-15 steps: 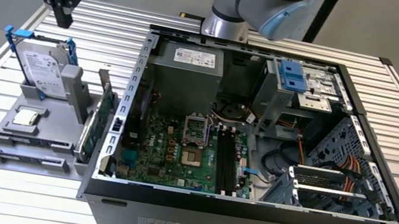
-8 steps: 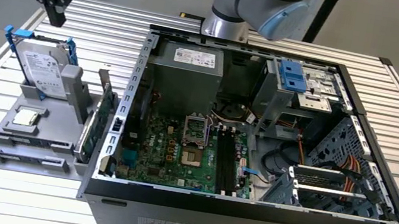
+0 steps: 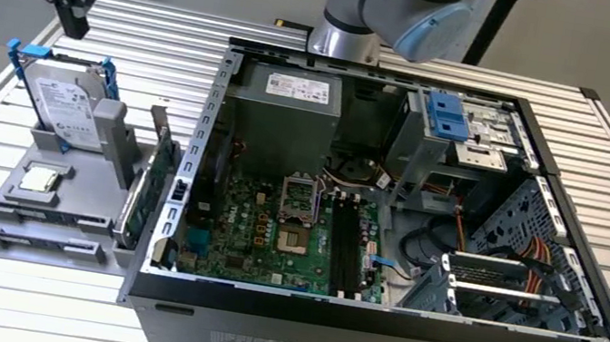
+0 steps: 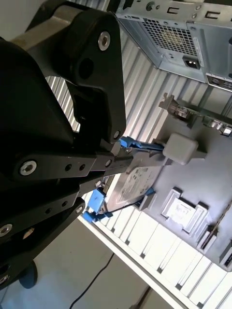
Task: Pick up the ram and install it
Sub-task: 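Reach for the ram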
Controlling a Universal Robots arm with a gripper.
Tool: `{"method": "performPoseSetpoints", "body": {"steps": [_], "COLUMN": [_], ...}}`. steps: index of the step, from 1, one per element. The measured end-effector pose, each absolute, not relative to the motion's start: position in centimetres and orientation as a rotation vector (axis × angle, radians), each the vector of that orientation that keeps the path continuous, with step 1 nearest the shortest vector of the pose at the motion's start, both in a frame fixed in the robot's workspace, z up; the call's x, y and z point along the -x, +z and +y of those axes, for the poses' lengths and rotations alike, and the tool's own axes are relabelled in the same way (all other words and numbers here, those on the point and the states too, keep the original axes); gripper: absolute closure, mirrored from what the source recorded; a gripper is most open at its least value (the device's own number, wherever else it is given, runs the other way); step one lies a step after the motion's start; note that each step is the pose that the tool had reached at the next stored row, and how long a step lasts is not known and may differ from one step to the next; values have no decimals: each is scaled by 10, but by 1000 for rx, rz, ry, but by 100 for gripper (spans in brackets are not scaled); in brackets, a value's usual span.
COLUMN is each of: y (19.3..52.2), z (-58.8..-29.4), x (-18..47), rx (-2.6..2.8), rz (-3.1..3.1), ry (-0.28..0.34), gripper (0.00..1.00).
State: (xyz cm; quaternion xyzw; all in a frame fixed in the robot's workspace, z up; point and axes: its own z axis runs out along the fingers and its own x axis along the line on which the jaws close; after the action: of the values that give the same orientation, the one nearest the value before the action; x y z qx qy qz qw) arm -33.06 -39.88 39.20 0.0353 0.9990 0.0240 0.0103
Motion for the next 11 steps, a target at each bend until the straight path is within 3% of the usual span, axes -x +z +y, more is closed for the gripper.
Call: {"method": "performPoseSetpoints", "body": {"steps": [11], "y": [392], "z": [-399], "x": [346], "rx": [-110], "rz": [3118], "ry": [75], "gripper": [100]}}
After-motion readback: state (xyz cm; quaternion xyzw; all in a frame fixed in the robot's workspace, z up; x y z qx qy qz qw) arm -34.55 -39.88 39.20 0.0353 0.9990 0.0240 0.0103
